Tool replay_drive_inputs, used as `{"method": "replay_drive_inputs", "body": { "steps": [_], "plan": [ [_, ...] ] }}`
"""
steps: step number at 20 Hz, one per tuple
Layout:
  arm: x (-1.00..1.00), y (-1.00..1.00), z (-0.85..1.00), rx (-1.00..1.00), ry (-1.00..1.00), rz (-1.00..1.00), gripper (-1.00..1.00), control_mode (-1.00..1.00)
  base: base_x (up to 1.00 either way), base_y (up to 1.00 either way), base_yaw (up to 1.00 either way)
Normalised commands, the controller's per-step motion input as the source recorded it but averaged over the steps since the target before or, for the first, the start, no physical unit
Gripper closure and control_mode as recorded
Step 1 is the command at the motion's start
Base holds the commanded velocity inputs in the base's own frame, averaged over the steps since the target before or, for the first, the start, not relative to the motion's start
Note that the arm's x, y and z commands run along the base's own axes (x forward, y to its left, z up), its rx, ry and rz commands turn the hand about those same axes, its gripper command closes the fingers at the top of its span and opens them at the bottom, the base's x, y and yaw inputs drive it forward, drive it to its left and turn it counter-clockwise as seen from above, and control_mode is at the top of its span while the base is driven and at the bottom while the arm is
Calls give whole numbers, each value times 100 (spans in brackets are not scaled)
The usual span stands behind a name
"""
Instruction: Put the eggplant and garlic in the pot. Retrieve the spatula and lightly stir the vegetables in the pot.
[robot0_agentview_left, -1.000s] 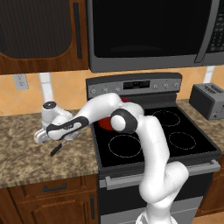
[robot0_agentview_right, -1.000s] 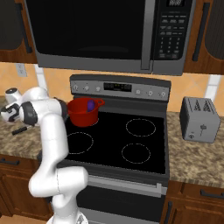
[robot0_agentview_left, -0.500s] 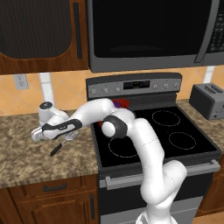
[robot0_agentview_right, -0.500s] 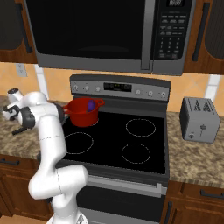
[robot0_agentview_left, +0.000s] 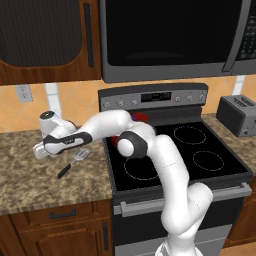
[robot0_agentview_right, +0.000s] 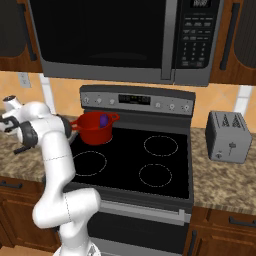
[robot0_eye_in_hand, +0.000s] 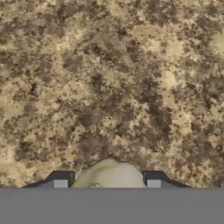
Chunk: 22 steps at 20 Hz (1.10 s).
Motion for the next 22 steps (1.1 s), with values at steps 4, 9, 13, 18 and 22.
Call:
{"method": "replay_drive_inputs", "body": {
  "steps": [4, 9, 13, 18, 22],
  "plan": [
    [-63, -24, 75, -1, -5, 0, 100, -100, 0, 0, 0],
    [-58, -44, 85, -9, -5, 0, 100, -100, 0, 0, 0],
    [-46, -68, 64, -12, -3, 0, 100, -100, 0, 0, 0],
    [-10, -91, 33, -9, 0, 0, 100, -100, 0, 0, 0],
    [0, -94, 38, -5, 0, 0, 100, -100, 0, 0, 0]
  ]
}}
